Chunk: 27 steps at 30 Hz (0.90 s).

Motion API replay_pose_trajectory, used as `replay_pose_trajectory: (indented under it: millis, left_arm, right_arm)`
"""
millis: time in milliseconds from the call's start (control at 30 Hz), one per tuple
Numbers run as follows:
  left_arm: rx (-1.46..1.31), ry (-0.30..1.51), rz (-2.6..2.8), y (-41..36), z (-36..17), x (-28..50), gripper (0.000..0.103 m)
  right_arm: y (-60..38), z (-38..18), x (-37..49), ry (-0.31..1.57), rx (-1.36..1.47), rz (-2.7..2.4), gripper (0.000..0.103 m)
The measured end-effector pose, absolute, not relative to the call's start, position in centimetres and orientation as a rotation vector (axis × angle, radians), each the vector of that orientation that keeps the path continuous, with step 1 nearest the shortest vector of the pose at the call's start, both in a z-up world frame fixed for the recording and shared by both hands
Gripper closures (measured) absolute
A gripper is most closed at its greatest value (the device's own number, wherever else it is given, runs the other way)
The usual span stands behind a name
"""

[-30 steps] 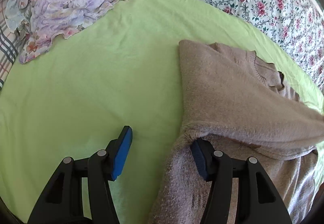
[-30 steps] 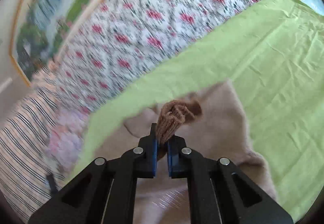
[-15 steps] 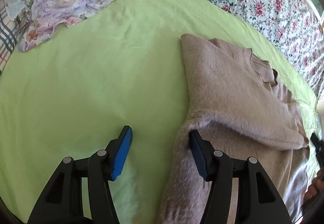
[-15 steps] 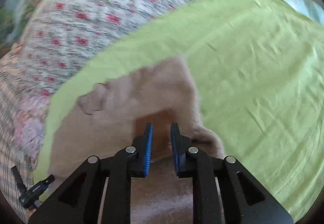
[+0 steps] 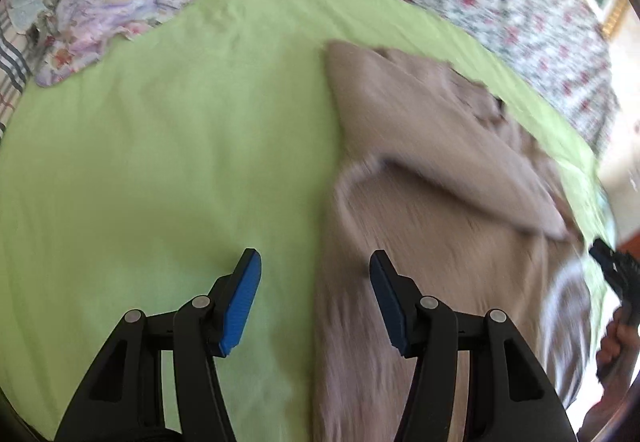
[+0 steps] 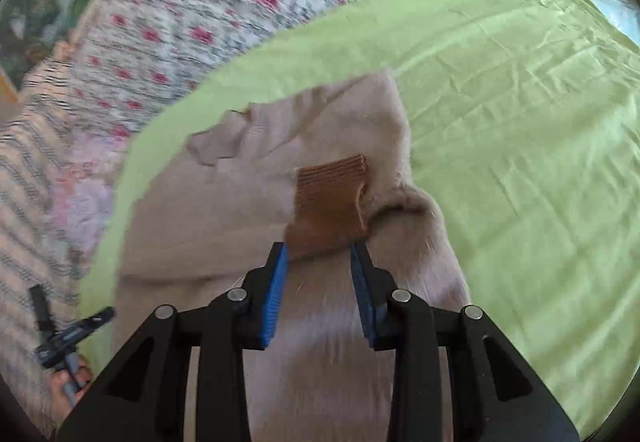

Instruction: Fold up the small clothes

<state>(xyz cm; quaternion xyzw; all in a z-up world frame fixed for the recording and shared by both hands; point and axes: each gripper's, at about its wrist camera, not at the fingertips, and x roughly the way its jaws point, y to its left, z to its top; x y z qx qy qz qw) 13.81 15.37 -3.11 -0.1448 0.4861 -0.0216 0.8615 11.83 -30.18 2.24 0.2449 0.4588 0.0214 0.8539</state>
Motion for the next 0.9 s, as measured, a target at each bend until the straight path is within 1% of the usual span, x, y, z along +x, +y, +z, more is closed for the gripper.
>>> replay_pose_trajectory:
  millis: [100, 167, 433, 567, 633, 667, 700, 900]
  left_arm:
    - [-0.304, 1.034, -0.122, 14.7, -3.1, 10.8, 0.042]
    - [-0.309, 1.04, -0.161, 14.4, -3.0, 8.8, 0.037]
    - [-0.308, 1.082, -0.269, 13.5, -4.5, -0.2, 0.031]
    - [-0.332, 1.088, -0.334, 12.7, -5.3, -3.2, 0.031]
    - [-0.391, 1.102, -0.398, 12.1, -6.0, -3.8, 0.032]
    - [-0.403, 1.101, -0.424, 11.6, -6.4, -4.3, 0.032]
    - [-0.389, 1.094, -0.442, 11.0, -6.6, -4.7, 0.032]
    - [-0.33, 1.084, -0.531, 10.1, -6.9, -5.5, 0.032]
  right_arm:
    - [-30.3, 3.0, 9.1, 0.949, 0.511, 0.102, 0.064]
    - [-30.4, 3.0, 7.2, 0.956, 0.523, 0.148, 0.063]
    - [-30.6, 2.7, -0.9, 1.007, 0.495, 0.258, 0.063]
    - [-31.8, 2.5, -4.6, 1.03, 0.505, 0.274, 0.063]
    - [-32.5, 2.1, -6.3, 1.048, 0.52, 0.282, 0.061]
    - [-32.7, 1.8, -6.9, 1.06, 0.527, 0.289, 0.059]
    - [-32.8, 1.4, -7.5, 1.077, 0.538, 0.301, 0.057]
    - [-30.6, -1.1, -8.9, 1.161, 0.531, 0.432, 0.056]
